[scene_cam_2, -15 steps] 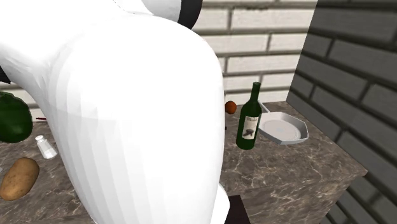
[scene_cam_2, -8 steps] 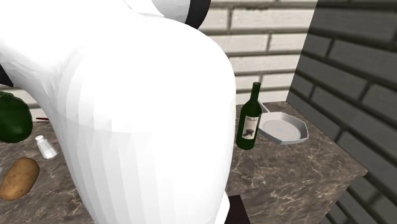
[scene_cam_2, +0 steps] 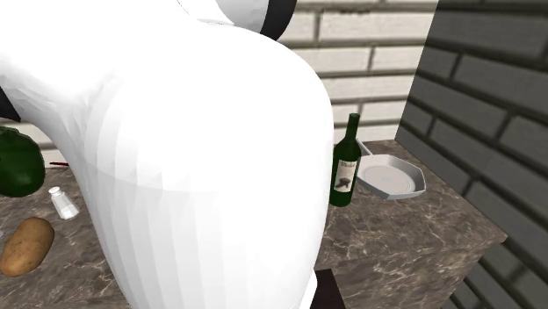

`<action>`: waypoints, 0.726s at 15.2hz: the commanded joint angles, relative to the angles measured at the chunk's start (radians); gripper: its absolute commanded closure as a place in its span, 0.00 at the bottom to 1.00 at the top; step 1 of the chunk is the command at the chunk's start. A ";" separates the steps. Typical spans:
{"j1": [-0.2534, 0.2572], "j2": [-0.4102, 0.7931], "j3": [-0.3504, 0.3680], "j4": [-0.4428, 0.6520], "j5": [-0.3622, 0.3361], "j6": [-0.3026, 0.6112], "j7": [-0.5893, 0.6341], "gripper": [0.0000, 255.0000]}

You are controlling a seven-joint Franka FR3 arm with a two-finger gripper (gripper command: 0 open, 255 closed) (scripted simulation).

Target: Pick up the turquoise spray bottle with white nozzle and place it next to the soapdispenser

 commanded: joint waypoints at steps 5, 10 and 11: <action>0.000 -0.006 0.000 -0.086 -0.001 0.081 0.005 1.00; 0.000 -0.003 0.000 -0.150 -0.002 0.148 0.008 1.00; 0.000 -0.001 -0.001 -0.162 -0.002 0.161 0.008 1.00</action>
